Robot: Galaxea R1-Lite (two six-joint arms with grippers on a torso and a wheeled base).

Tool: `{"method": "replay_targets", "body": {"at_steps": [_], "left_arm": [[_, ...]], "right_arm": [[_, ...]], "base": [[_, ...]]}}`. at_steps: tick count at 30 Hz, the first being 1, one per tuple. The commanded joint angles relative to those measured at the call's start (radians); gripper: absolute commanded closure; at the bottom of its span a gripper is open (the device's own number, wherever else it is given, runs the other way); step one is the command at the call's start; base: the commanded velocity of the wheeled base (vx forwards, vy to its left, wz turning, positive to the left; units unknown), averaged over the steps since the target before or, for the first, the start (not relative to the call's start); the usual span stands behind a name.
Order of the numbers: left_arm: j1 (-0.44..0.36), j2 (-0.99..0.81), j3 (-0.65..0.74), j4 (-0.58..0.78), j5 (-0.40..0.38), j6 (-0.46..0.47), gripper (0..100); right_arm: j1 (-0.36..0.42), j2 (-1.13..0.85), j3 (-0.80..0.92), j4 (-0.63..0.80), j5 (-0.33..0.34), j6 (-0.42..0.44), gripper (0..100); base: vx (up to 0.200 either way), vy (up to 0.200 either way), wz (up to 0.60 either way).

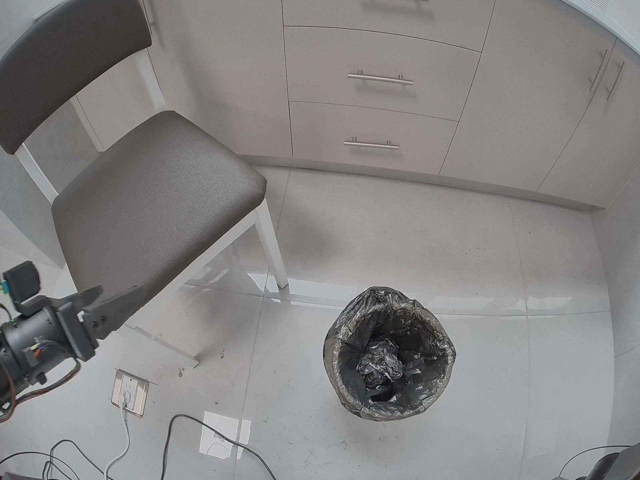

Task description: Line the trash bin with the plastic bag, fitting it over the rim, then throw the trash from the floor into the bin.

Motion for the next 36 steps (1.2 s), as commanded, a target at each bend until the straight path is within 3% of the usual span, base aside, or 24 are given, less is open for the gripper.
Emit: {"method": "replay_targets", "body": {"at_steps": [1,6,12,17,22,23,26,35,36], "left_arm": [[0.190,-0.754,-0.112,0.568,0.146,0.047,0],[0.192,-0.860,-0.106,0.679,0.221,0.079,0],[0.193,-0.972,-0.052,0.741,0.330,0.148,0],[0.196,-0.978,0.046,0.663,0.493,0.177,0],[0.196,-0.977,0.167,0.533,0.499,0.222,0],[0.196,-0.977,0.261,0.456,0.501,0.263,0],[0.196,-0.978,0.367,0.366,0.505,0.320,0],[0.264,-1.055,0.365,0.427,0.499,0.361,0],[0.270,-1.067,0.362,0.447,0.490,0.404,0]], "right_arm": [[-0.386,-0.796,0.251,-0.452,0.307,-0.314,100],[-0.494,-0.936,0.533,-0.671,0.345,-0.371,100],[-0.516,-1.051,0.722,-0.708,0.393,-0.406,100],[-0.516,-1.058,0.768,-0.697,0.402,-0.343,100],[-0.517,-1.058,0.829,-0.696,0.400,-0.320,100],[-0.517,-1.058,0.851,-0.699,0.400,-0.319,100],[-0.516,-1.058,0.857,-0.702,0.400,-0.320,100],[-0.517,-1.058,0.862,-0.694,0.400,-0.282,100],[-0.517,-1.058,0.888,-0.696,0.400,-0.273,100]], "base": [[0.000,0.000,0.00],[0.000,0.000,0.00],[0.000,0.000,0.00],[0.000,0.000,0.00],[0.000,0.000,0.00],[0.000,0.000,0.00],[0.000,0.000,0.00],[0.000,0.000,0.00],[0.000,0.000,0.00]]}}
